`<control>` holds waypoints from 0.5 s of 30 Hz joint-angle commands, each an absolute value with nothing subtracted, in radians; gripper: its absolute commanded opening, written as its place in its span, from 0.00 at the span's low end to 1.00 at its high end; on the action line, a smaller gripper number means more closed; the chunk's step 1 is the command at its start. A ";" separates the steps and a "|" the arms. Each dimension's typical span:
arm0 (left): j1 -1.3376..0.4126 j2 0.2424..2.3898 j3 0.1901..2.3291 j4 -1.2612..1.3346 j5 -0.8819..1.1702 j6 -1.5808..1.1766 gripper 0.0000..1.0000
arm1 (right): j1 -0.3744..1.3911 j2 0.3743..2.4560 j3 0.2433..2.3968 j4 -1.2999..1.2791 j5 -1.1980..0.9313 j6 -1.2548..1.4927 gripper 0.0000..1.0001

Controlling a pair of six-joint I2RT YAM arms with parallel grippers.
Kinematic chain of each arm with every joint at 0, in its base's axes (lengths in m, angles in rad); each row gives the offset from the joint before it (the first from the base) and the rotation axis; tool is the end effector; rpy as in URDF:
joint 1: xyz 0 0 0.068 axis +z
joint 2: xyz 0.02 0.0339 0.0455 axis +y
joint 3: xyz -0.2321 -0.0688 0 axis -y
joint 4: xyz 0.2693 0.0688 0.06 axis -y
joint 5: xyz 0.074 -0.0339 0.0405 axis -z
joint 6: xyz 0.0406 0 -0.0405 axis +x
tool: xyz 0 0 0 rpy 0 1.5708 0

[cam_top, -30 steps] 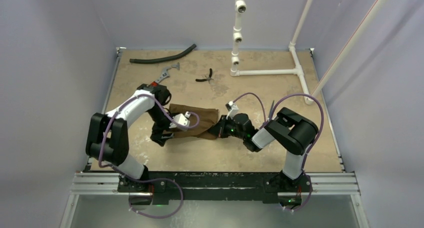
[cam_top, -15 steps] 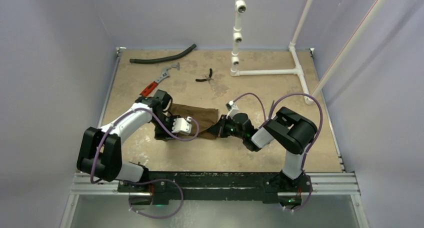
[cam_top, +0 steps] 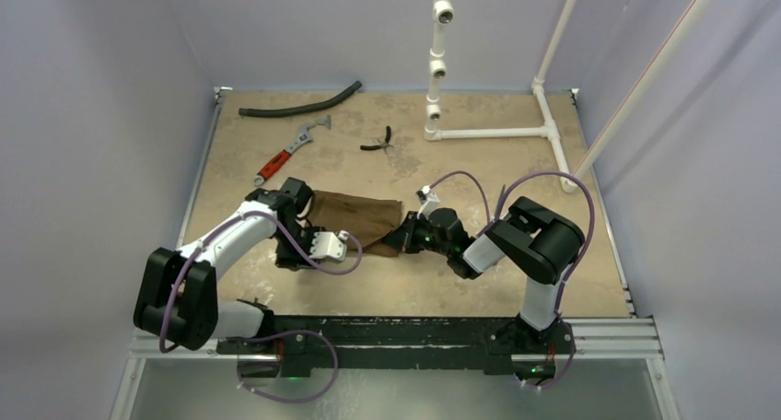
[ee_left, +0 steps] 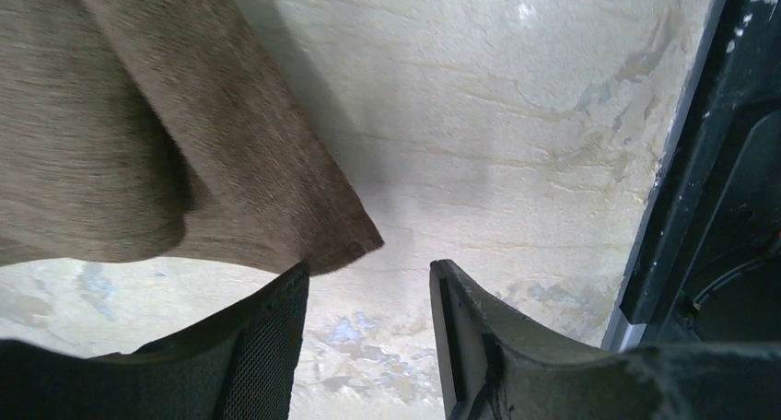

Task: Fold the napkin into a case and place the utensils inside
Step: Fold the lower triangle-folded napkin at the center of the board.

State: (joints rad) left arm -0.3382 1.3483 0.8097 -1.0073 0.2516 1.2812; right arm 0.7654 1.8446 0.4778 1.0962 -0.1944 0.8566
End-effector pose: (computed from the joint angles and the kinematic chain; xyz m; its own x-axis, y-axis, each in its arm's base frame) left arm 0.2170 -0.0870 0.1400 0.0443 0.9684 -0.2456 0.9972 -0.0576 -0.0472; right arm 0.2151 0.2175 0.0550 -0.7413 0.3159 -0.5922 -0.3875 0.5189 0.7619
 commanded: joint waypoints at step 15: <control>-0.350 1.196 0.672 -0.722 0.207 1.298 0.53 | 0.752 1.850 0.495 1.102 -0.199 0.876 0.00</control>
